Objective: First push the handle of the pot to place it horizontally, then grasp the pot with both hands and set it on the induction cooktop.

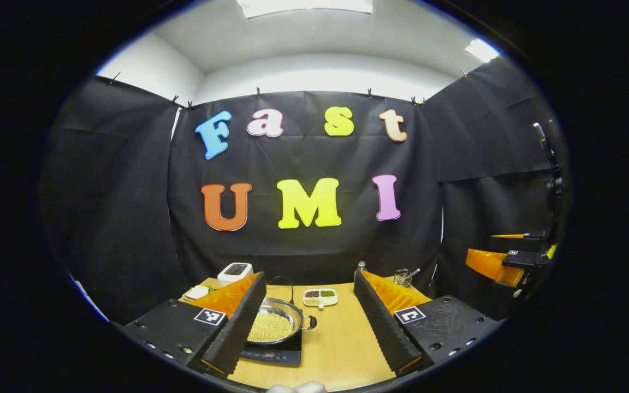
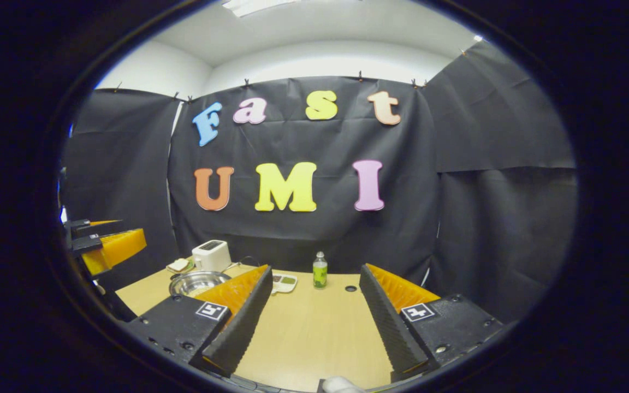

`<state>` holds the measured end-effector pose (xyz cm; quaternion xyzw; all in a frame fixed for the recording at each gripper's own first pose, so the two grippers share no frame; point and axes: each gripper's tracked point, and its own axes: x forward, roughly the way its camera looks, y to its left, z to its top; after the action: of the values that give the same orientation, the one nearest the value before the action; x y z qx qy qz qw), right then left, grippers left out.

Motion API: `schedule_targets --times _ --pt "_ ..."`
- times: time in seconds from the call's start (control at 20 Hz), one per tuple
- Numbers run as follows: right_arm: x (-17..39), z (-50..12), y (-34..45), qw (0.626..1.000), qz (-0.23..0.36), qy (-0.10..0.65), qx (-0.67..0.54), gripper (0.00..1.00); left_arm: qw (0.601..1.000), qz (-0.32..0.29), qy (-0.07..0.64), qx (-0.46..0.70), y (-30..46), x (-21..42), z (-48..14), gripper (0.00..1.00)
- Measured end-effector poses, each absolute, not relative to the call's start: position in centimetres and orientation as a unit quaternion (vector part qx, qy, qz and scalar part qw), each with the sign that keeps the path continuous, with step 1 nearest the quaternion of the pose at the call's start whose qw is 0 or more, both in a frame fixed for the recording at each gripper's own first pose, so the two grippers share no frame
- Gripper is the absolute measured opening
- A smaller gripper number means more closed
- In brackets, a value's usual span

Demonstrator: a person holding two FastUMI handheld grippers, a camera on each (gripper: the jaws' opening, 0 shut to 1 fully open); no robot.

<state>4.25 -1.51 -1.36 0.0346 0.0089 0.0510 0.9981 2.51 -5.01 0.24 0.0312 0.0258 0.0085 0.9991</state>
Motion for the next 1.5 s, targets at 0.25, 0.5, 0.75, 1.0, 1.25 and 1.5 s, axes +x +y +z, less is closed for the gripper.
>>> schedule_targets --times 0.25,0.5,0.75,1.0,1.25,1.5 --pt "1.0 -0.6 -5.0 0.998 0.032 -0.001 0.048 1.0 0.999 0.021 0.026 0.022 -5.5 0.1 1.3 0.96" --pt "-1.0 -0.5 -6.7 0.999 0.02 -0.004 0.047 1.0 0.999 0.019 0.028 0.028 -6.3 -1.9 1.8 0.96" --pt "-1.9 -1.3 -7.2 0.999 0.013 0.004 0.052 1.0 0.999 0.02 0.03 0.023 -6.3 -2.7 1.9 0.96" --pt "-2.1 -1.0 -6.4 0.998 0.019 0.004 0.055 1.0 0.999 0.025 0.032 0.023 -5.5 -3.5 1.9 0.96" --pt "-1.6 -0.2 -5.8 0.998 0.025 -0.004 0.05 1.0 0.999 0.029 0.032 0.022 -5.1 -3.5 2.1 0.96" --pt "-1.4 0.1 -5.9 0.998 0.024 -0.006 0.051 1.0 0.999 0.029 0.03 0.026 -5.2 -3.2 2.2 0.96"
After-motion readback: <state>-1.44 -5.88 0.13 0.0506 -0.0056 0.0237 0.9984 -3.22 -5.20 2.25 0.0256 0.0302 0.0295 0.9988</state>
